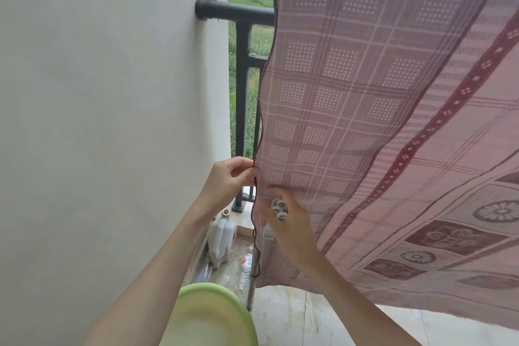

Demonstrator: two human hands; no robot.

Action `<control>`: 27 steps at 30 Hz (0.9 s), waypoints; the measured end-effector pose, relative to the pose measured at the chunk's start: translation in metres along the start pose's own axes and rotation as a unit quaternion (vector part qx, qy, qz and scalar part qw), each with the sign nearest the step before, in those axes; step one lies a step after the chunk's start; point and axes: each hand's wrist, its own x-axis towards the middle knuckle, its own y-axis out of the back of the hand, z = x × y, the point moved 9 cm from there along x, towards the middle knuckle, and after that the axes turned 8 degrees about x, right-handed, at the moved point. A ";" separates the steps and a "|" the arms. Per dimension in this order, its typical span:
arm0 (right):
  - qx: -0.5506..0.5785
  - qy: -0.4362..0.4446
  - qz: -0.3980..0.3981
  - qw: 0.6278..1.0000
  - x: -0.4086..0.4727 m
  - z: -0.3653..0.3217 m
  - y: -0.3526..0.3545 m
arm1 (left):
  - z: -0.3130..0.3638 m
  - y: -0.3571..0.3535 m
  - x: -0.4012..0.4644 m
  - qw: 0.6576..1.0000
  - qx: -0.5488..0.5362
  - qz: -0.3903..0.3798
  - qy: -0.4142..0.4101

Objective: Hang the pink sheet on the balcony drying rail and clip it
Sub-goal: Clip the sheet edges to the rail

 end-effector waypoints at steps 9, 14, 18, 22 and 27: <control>0.385 -0.314 0.063 0.866 -0.036 0.062 -0.023 | 0.001 0.000 -0.002 1.000 0.019 -0.017 0.004; 0.428 -0.330 0.078 0.838 -0.041 0.066 -0.030 | 0.001 -0.001 -0.002 0.999 0.034 -0.028 0.013; 0.564 -0.301 0.078 0.765 -0.037 0.051 -0.033 | -0.002 -0.002 -0.005 0.999 0.035 -0.031 0.021; 0.640 -0.275 0.074 0.714 -0.034 0.038 -0.036 | -0.005 -0.004 -0.010 0.999 0.023 0.000 0.029; 0.559 -0.254 0.090 0.784 -0.033 0.037 -0.037 | -0.005 -0.004 -0.016 0.998 0.015 0.057 0.035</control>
